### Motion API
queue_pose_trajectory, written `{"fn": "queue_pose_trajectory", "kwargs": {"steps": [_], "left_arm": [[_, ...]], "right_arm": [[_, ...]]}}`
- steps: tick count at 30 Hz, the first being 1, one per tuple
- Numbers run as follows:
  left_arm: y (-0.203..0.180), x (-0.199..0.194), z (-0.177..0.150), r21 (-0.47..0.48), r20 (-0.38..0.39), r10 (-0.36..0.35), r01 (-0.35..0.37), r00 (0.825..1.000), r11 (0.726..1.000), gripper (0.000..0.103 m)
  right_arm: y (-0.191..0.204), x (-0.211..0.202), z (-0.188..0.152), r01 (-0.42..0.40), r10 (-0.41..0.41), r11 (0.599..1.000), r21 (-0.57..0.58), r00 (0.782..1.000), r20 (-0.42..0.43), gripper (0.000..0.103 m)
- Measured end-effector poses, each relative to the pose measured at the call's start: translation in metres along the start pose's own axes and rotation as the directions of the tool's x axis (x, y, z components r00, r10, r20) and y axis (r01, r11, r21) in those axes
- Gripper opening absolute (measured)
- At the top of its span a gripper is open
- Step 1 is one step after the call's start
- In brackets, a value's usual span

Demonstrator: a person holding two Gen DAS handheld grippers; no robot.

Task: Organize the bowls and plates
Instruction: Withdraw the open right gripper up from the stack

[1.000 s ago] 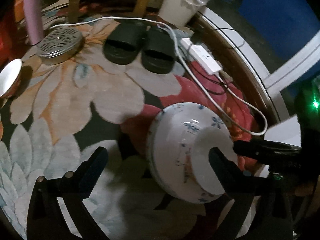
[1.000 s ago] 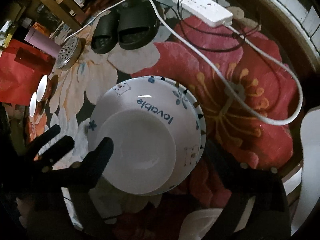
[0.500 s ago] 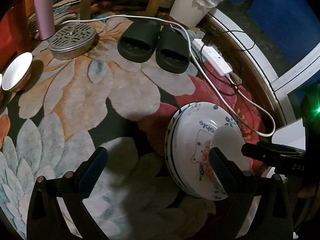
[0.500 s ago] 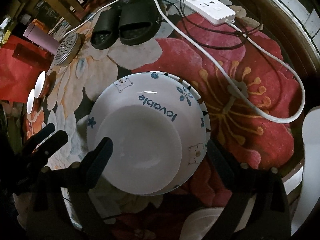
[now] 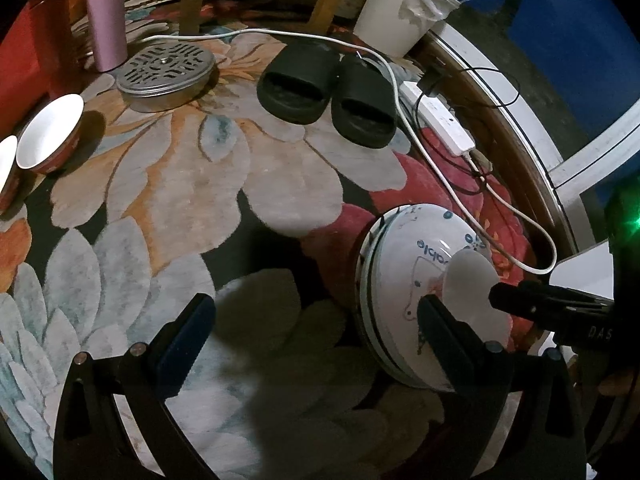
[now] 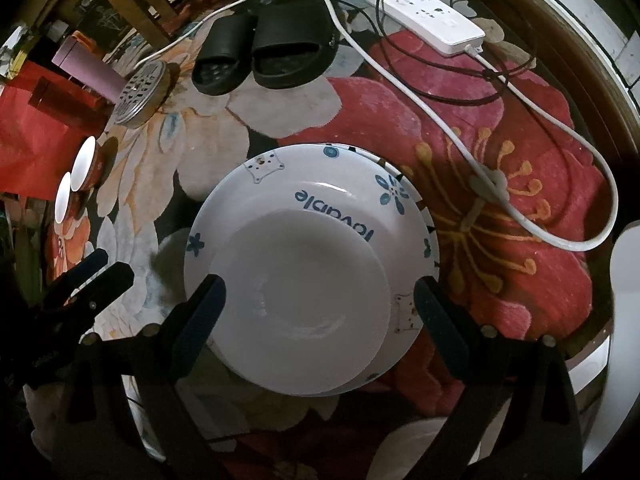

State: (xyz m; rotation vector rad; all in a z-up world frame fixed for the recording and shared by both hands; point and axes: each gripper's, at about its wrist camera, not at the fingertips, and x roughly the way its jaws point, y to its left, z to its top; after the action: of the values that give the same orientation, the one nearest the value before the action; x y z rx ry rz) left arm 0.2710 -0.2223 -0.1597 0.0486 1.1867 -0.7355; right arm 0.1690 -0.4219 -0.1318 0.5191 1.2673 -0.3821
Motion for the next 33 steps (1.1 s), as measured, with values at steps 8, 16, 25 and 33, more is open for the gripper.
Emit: {"fn": "queue_pose_trajectory", "kwargs": {"steps": [8,16,25,33], "left_arm": [[0.011,-0.001,-0.002,-0.018,-0.004,0.012,-0.012,1.0,1.0,0.101],[0.022,-0.004,-0.005,-0.029,-0.003,0.026,-0.026,1.0,0.999,0.101],[0.037,-0.01,-0.007,-0.045,0.005,0.042,-0.041,0.999,0.998,0.101],[0.05,-0.015,-0.009,-0.065,0.01,0.057,-0.057,0.998,0.996,0.101]], "right_arm": [[0.007,0.001,0.001,0.003,-0.003,1.0,-0.008,1.0,0.01,0.096],[0.013,0.003,0.002,0.005,-0.005,1.0,-0.013,1.0,0.018,0.096],[0.021,0.004,0.003,0.007,-0.006,1.0,-0.03,1.0,0.029,0.096],[0.033,0.007,0.003,0.014,-0.012,0.999,-0.052,0.999,0.042,0.103]]}}
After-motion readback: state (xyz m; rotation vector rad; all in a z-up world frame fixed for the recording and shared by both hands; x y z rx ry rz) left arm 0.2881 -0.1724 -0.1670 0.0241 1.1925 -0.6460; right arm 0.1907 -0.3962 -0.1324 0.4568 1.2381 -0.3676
